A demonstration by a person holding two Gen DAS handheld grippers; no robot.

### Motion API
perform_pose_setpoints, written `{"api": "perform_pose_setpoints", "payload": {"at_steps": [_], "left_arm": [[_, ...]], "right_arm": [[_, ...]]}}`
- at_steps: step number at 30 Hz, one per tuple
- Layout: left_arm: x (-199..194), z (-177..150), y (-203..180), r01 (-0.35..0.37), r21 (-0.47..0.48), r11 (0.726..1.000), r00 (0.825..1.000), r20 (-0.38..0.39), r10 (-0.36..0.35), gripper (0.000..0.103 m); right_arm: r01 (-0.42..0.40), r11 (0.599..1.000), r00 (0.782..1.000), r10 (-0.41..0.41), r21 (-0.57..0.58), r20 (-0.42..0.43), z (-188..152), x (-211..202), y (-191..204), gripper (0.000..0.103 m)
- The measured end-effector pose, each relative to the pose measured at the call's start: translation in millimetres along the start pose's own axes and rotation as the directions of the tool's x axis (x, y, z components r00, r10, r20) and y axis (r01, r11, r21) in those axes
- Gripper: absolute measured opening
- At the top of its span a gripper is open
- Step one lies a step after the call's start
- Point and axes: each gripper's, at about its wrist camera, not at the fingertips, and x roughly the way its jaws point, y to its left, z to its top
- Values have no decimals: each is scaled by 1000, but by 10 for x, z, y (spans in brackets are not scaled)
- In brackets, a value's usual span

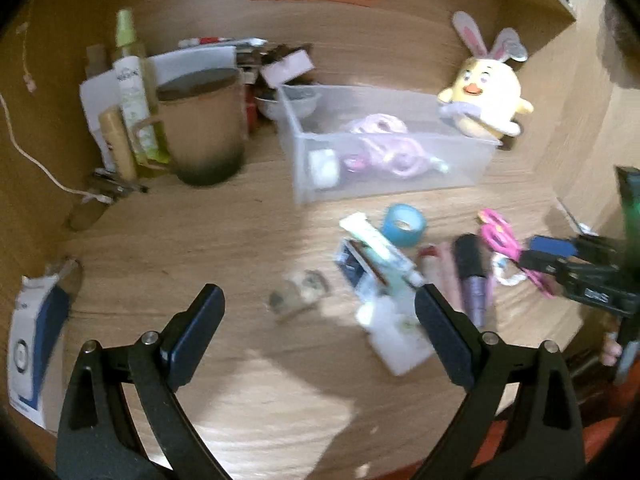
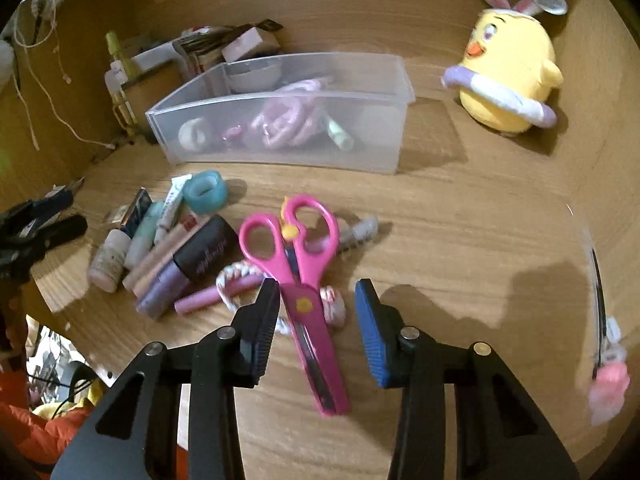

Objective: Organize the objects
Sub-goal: 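Grasp the white pill bottle with the left tool while the right tool grasps the pink scissors, then carry the pill bottle and scissors into the clear box and open both tools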

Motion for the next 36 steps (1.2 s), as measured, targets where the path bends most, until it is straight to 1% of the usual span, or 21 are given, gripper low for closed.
{"api": "perform_pose_setpoints", "payload": {"at_steps": [2, 4, 5, 6, 8, 10, 11, 13, 15, 17, 20, 22, 30, 36], "left_arm": [[48, -45, -93, 15, 12, 1000, 1000, -18, -15, 97], [112, -86, -163, 30, 20, 999, 999, -42, -30, 90], [156, -106, -204, 40, 23, 999, 997, -61, -38, 83], [200, -119, -232, 49, 25, 999, 996, -77, -47, 79], [265, -140, -270, 61, 21, 998, 994, -96, -59, 74], [291, -140, -279, 80, 7, 997, 993, -93, -79, 73], [303, -136, -286, 83, 3, 997, 992, -91, -83, 69], [308, -129, -294, 86, 1, 996, 993, -84, -85, 62], [326, -130, -314, 97, 0, 995, 991, -88, -96, 47], [340, -140, -324, 112, 0, 994, 989, -93, -112, 43], [295, -160, -323, 133, 0, 991, 987, -86, -133, 29], [267, -158, -327, 132, 5, 991, 988, -79, -131, 25], [143, -132, -276, 118, 8, 993, 992, -46, -117, 25], [-22, -23, -219, 107, 1, 994, 994, 15, -107, 25]], "right_arm": [[-6, 1000, 1000, 6, -17, -5, 27, 45, 18, 36], [-16, 999, 1000, 15, -36, -13, 33, 92, 36, 36], [-17, 999, 1000, 16, -43, -16, 32, 113, 47, 35], [-17, 999, 1000, 16, -50, -15, 28, 130, 53, 34], [-14, 998, 1000, 14, -56, -5, 24, 132, 50, 28], [-19, 998, 1000, 19, -52, 7, 26, 117, 27, 25], [-21, 998, 1000, 22, -51, 13, 28, 113, 18, 24], [-29, 998, 999, 30, -50, 15, 28, 116, 4, 24], [-37, 998, 999, 38, -44, 18, 31, 116, -12, 24], [-37, 999, 999, 38, -38, 26, 36, 108, -23, 24], [-40, 999, 998, 41, -27, 51, 52, 56, -42, 24], [-39, 999, 996, 41, -21, 75, 69, 1, -52, 24], [-27, 1000, 988, 29, -15, 149, 167, -190, -60, 24], [-24, 1000, 977, 24, -4, 212, 287, -348, -90, 24]]}}
